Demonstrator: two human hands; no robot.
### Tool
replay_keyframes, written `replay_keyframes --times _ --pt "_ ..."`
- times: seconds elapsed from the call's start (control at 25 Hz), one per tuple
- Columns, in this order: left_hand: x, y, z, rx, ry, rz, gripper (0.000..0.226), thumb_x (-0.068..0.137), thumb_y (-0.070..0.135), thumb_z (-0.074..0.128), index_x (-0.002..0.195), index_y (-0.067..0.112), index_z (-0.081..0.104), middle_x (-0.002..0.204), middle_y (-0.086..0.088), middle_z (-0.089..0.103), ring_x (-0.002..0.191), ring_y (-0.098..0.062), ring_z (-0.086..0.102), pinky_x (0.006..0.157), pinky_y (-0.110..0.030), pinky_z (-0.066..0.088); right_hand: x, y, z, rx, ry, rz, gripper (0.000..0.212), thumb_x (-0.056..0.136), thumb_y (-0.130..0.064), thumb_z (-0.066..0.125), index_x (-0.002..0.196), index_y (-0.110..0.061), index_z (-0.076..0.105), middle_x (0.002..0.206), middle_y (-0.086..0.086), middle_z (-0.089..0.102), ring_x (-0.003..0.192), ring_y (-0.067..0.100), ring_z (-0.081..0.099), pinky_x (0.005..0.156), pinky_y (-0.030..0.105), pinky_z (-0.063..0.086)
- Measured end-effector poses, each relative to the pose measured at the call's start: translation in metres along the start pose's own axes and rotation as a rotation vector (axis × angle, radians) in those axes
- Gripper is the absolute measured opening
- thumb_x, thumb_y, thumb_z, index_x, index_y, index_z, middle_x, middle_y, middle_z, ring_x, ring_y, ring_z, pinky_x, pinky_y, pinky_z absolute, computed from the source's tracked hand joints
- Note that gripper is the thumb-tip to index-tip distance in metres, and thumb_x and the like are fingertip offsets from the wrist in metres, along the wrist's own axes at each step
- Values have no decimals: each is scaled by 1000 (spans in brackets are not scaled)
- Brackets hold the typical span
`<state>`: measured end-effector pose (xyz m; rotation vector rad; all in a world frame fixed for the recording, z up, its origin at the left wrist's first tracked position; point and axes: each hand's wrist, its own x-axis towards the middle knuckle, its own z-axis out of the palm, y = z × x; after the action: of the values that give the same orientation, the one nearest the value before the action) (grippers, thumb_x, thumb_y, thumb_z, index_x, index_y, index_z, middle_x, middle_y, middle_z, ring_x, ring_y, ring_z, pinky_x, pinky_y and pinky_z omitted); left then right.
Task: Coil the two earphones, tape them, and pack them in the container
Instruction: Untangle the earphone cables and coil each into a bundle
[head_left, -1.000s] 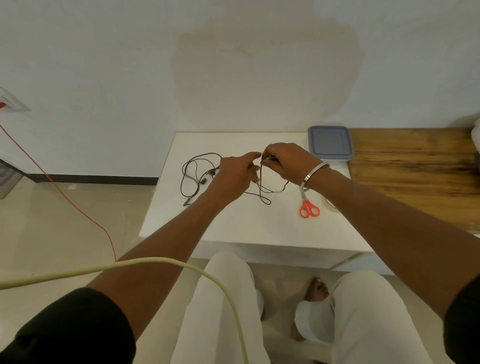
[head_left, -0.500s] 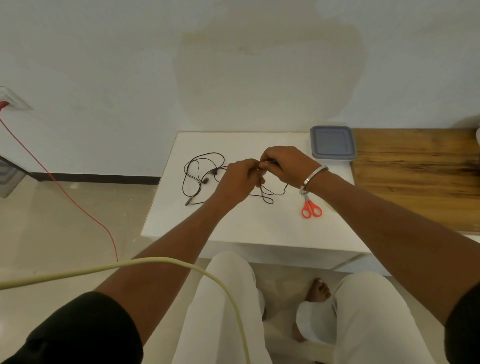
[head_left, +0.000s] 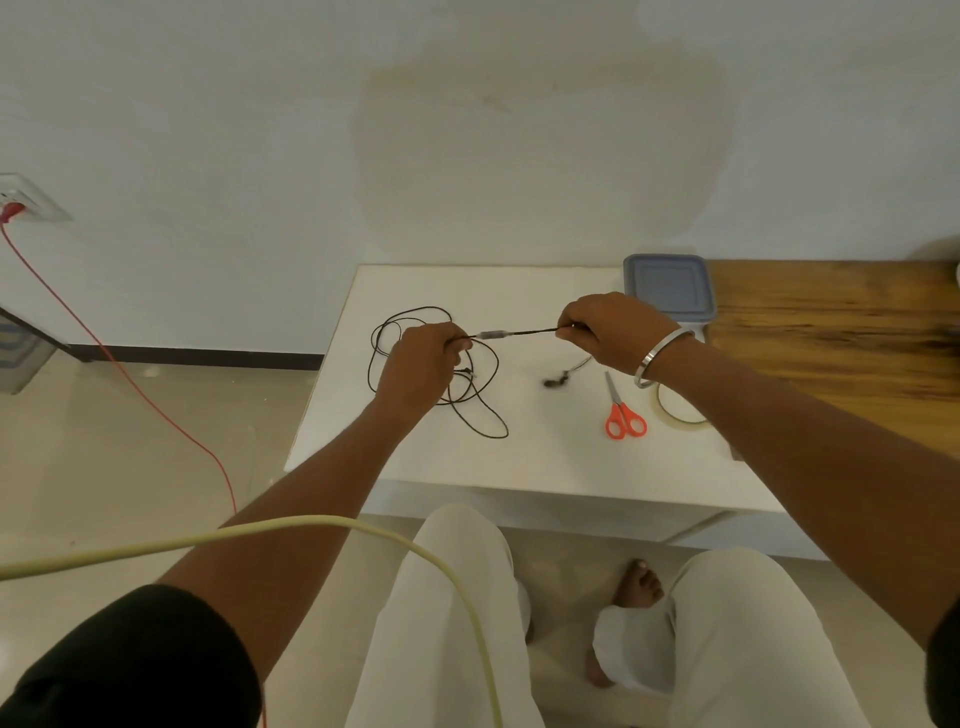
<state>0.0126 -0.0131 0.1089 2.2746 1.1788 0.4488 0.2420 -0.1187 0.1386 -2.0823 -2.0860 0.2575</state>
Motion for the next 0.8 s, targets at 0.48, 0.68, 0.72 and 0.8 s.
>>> replay_keyframes --times 0.48,0.68,0.72,0.8 --pt "-8 40 13 -27 -238 26 79 80 -2 54 151 12 23 154 -6 26 142 -23 25 115 -36 27 6 -14 1 7 54 -55 23 96 -33 45 104 -19 62 97 -1 64 82 17 58 73 34 51" --pt "-8 61 22 -323 -131 142 26 95 5 51 120 5 58 101 -9 71 88 -14 65 74 -7 45 13 -23 1 42 38 -75 24 96 -30 44 104 -17 62 92 2 63 80 19 56 71 35 48" --pt "-7 58 20 -337 -125 106 24 96 5 48 117 4 62 91 -11 72 77 -17 66 67 -7 45 13 -21 0 36 30 -67 25 97 -31 44 104 -16 62 92 2 63 80 19 56 73 36 50" --pt "-4 50 15 -313 -107 90 22 97 6 47 108 5 67 80 -10 70 66 -17 66 57 -7 44 11 -15 1 22 2 -55 27 97 -34 44 104 -15 62 92 2 64 80 18 57 74 35 50"
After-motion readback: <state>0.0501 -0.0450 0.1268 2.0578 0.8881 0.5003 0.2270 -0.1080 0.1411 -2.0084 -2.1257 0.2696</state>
